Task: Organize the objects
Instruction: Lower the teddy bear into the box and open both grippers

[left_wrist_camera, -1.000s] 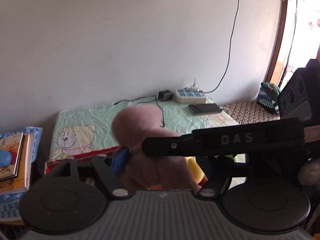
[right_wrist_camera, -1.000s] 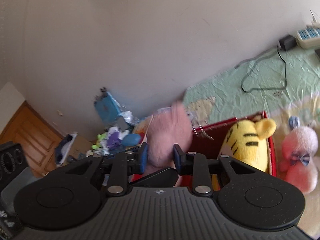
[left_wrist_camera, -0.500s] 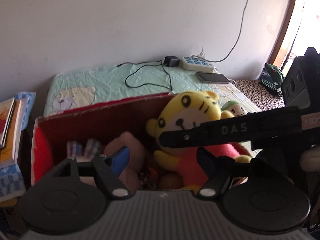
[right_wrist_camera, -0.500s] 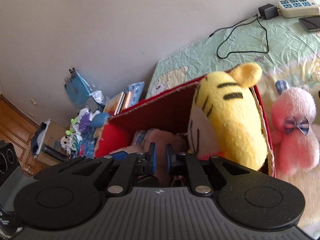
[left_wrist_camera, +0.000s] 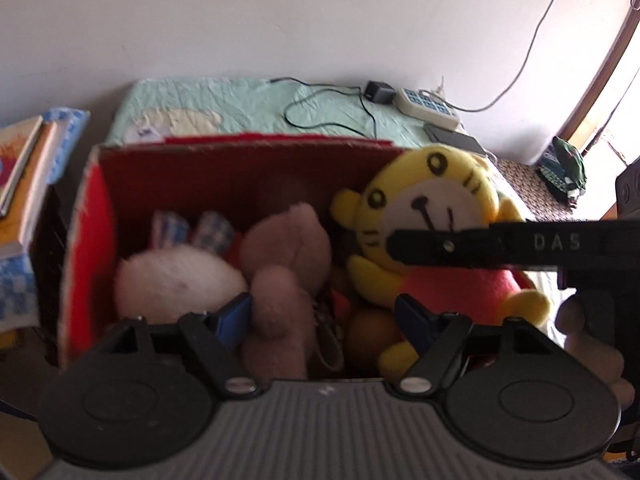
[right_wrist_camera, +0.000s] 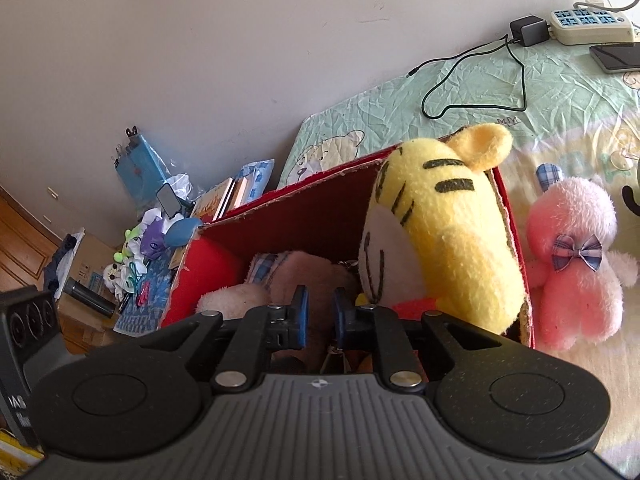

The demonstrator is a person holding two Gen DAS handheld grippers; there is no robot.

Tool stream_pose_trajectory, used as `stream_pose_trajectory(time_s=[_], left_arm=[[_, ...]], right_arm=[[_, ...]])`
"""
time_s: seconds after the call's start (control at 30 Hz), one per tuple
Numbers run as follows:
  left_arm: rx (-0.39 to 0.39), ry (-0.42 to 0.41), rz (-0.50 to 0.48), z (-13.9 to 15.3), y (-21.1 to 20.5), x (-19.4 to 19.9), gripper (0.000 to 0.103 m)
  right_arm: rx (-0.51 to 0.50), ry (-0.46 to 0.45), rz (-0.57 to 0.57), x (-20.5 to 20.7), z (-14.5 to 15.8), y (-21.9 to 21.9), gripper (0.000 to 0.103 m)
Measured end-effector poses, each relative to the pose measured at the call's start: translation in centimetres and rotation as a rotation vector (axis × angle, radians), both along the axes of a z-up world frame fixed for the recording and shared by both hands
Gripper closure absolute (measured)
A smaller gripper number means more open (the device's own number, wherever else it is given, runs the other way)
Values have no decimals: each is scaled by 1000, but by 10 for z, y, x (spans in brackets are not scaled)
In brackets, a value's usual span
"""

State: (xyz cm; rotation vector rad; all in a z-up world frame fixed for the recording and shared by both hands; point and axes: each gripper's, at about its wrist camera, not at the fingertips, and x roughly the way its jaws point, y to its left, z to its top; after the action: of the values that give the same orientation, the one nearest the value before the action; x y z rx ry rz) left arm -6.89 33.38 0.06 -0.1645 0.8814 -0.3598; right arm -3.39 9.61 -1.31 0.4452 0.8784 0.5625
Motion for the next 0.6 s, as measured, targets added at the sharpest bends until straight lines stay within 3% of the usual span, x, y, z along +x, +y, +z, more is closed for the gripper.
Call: stream_pose_trajectory(time_s=[0.2,0.33,0.53,0.6], left_arm=[[9,-13,-62,-5,-33,-4,22],[31,-31,-77,-8,-49,-3,12],[100,-18,-28,-11,-46,-1,16],[91,-2,-19,-11,-38,-2,17]], right_arm=[[-7,-1,0,-1,-1,-4,88],[-19,-7,-12,-2,-1,-6,89],[-35,-38,-8,-9,3,-12,86],[-32,-35,-19,-11,2,-16,86]])
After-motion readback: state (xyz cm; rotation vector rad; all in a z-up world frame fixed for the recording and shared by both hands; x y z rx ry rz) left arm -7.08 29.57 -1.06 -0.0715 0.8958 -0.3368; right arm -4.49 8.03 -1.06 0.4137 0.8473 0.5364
